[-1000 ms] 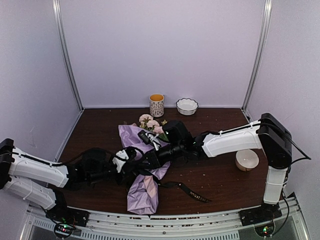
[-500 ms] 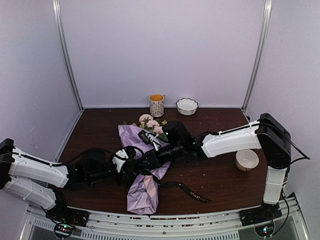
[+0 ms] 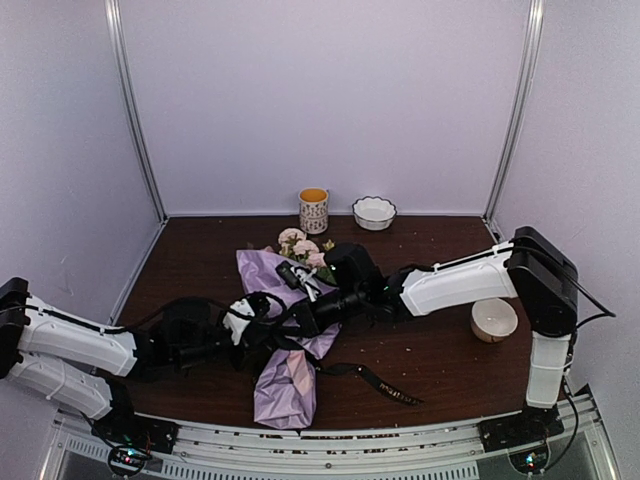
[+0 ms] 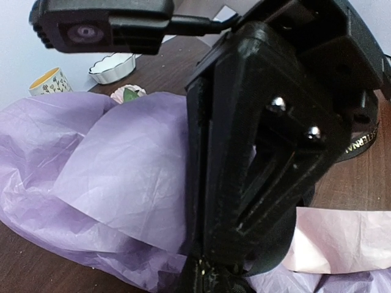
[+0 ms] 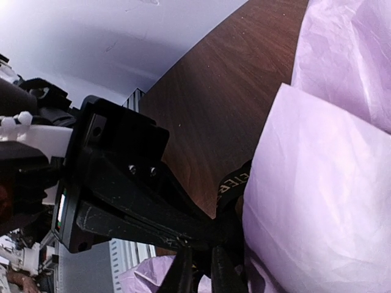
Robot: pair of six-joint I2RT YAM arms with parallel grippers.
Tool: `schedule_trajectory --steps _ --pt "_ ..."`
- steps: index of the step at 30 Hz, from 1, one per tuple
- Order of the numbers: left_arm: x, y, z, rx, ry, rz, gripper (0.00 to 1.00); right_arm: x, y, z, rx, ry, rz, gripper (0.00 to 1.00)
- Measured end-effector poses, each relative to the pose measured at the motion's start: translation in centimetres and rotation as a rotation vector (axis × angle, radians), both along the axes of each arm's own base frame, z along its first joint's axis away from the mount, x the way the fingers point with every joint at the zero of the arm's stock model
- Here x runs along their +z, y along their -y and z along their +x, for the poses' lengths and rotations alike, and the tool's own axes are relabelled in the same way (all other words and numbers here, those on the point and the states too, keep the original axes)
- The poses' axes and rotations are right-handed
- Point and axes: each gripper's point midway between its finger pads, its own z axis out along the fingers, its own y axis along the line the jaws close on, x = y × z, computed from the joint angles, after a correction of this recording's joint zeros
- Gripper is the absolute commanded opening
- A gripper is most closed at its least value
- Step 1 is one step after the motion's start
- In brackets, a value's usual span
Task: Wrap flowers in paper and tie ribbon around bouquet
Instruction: Cross the half-tied ribbon over the folded bouquet.
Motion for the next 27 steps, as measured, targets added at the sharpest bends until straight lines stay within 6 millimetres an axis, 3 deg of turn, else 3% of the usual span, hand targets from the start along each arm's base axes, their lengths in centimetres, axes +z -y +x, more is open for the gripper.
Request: schedule_trajectory --steps 1,7,12,17,27 --pt "0.0 0.0 0.0 0.001 -0.001 0.000 0.00 0.0 0.0 0.0 -0.002 -0.006 -0.001 0.01" --pt "-0.2 0.0 0.1 0.001 -0.007 -0.001 0.03 -0.1 0.1 0.1 -0.004 -0.013 0.004 0.00" --pt "-0.4 -0.2 0.2 0.015 -0.004 0.011 0.22 -0.3 0.2 0.1 -0.006 -0.012 0.000 0.00" --pt "-1.6 -0.5 0.7 0.047 -0.011 0.051 0.31 -0.3 0.3 0.0 -0.005 -0.012 0.001 0.00" --pt "-2.6 -0.9 1.2 0.079 -0.015 0.083 0.30 0.6 0.9 -0.6 0.009 -0.003 0.014 0.00"
